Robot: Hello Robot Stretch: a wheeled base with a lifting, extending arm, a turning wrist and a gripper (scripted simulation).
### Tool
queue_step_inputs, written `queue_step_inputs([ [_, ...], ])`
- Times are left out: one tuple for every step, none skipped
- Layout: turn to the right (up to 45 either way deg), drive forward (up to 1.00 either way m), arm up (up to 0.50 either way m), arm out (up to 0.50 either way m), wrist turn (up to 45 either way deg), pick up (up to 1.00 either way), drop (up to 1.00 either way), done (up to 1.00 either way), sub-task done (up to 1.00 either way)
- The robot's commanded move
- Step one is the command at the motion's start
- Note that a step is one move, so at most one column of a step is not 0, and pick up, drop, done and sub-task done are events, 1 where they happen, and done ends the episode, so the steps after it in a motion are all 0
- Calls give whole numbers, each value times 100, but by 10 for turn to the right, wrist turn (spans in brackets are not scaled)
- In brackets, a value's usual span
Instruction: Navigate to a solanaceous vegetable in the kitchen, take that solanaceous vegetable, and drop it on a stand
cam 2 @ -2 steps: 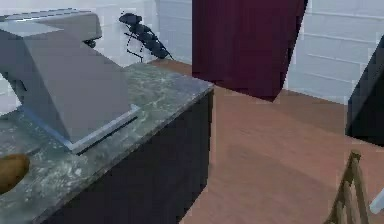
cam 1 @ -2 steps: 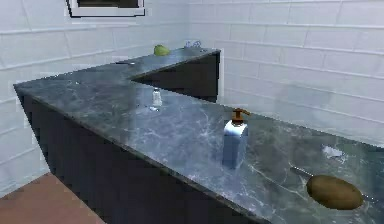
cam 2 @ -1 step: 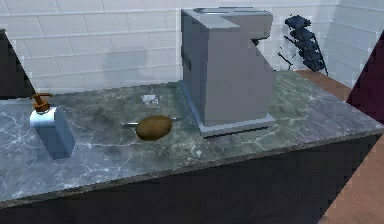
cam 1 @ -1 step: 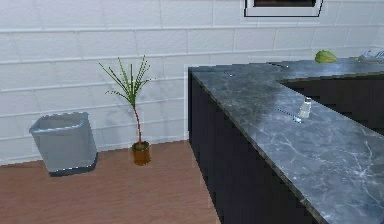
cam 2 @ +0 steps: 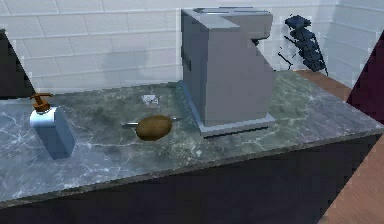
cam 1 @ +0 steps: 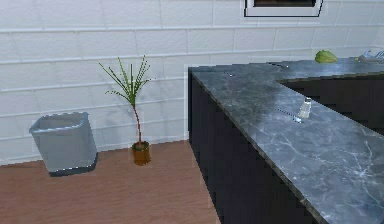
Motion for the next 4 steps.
queue_step_inputs([
  [0, 0, 38, 0, 0, 0, 0, 0, 0],
  [0, 0, 0, 26, 0, 0, 0, 0, 0],
  [0, 0, 0, 0, 450, 0, 0, 0, 0],
  [0, 0, 0, 0, 450, 0, 0, 0, 0],
])
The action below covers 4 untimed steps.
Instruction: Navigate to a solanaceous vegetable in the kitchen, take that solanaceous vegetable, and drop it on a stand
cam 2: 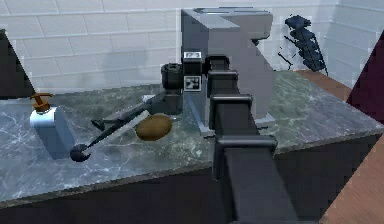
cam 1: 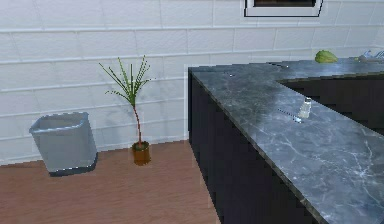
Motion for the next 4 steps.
queue_step_inputs([
  [0, 0, 0, 0, 450, 0, 0, 0, 0],
  [0, 0, 0, 0, 90, 0, 0, 0, 0],
  [0, 0, -12, 0, 0, 0, 0, 0, 0],
  [0, 0, 0, 0, 0, 100, 0, 0, 0],
])
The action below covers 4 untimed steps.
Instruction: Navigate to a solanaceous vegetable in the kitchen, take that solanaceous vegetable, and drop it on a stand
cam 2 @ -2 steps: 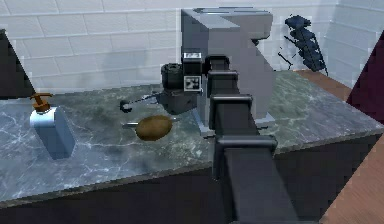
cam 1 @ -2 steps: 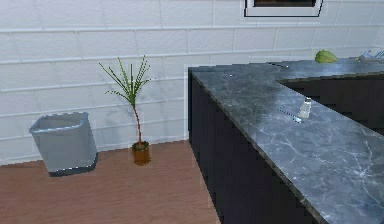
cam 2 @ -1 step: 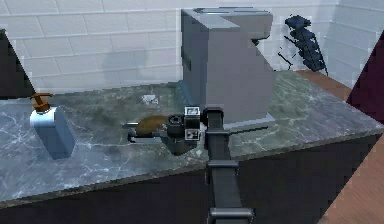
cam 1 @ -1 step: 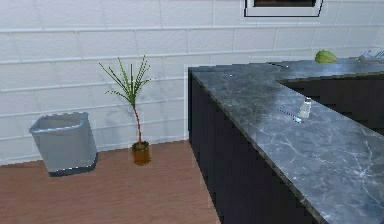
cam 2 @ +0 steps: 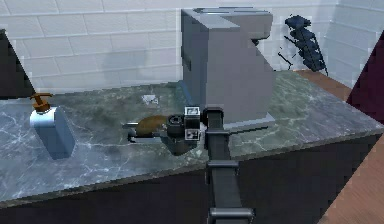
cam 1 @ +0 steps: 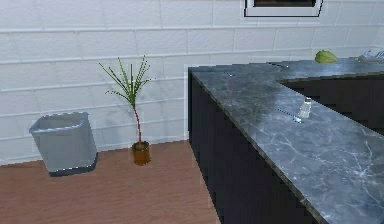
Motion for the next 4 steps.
queue_step_inputs([
  [0, 0, 10, 0, 0, 0, 0, 0, 0],
  [0, 0, 2, 0, 0, 0, 0, 0, 0],
  [0, 0, 0, 0, -450, 0, 0, 0, 0],
  [0, 0, 0, 0, -450, 0, 0, 0, 0],
])
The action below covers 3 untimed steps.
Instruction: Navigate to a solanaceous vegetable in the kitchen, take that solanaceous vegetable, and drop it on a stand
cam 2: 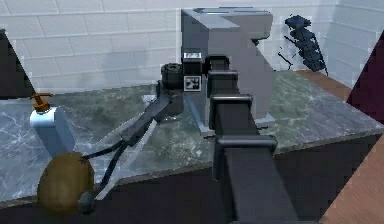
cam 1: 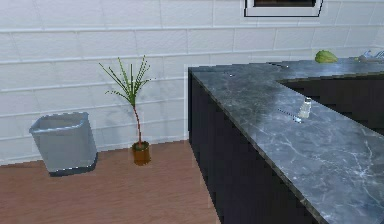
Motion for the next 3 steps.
queue_step_inputs([
  [0, 0, 0, 0, -30, 0, 0, 0, 0],
  [0, 0, 0, -24, 0, 0, 0, 0, 0],
  [-450, 0, 0, 0, 0, 0, 0, 0, 0],
])
